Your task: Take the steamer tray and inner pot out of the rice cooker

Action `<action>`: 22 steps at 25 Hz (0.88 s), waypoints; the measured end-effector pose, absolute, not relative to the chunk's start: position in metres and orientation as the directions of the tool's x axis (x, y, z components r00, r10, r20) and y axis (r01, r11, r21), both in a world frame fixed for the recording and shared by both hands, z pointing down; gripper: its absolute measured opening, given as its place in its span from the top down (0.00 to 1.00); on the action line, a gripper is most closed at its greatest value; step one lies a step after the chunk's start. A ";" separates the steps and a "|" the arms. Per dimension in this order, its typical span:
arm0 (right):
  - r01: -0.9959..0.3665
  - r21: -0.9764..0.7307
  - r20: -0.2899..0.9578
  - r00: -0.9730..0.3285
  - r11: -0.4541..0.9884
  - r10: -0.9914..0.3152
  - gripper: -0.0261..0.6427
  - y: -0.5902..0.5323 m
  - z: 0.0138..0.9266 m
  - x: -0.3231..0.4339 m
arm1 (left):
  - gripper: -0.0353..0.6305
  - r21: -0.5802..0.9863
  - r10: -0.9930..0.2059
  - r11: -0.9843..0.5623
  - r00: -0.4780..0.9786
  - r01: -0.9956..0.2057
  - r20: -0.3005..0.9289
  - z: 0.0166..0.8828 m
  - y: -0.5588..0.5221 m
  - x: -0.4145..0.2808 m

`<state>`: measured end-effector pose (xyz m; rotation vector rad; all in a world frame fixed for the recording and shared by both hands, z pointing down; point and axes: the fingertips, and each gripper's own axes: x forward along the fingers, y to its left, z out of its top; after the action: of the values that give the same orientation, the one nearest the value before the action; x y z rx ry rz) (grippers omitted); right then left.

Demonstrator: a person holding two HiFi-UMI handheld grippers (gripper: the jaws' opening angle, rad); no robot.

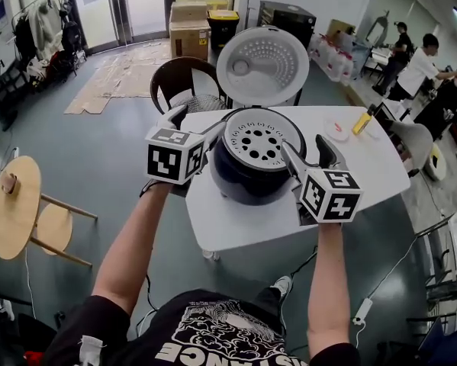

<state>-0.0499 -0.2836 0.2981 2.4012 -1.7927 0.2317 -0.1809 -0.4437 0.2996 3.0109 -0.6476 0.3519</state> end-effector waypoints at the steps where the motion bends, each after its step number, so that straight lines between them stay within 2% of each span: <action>1: -0.964 0.020 0.201 0.265 -0.267 -0.943 0.42 -0.289 0.301 -0.043 | 0.37 -0.010 -0.412 -0.907 0.882 -0.421 0.229 0.303 -0.447 -0.176; 11: -0.997 0.017 0.204 0.071 -0.069 -0.976 0.42 -0.316 0.306 0.067 | 0.37 -0.037 -0.561 -0.820 0.791 -0.571 0.243 0.307 -0.445 -0.090; 22: -0.970 0.059 0.248 -0.214 0.235 -0.945 0.42 -0.335 0.300 0.117 | 0.37 -0.034 -0.728 -0.665 0.637 -0.746 0.252 0.301 -0.423 -0.051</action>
<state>0.1171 -0.3348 0.3004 1.8033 -2.2759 0.1600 -0.0509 -0.4230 0.3009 2.7758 -1.2519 0.3768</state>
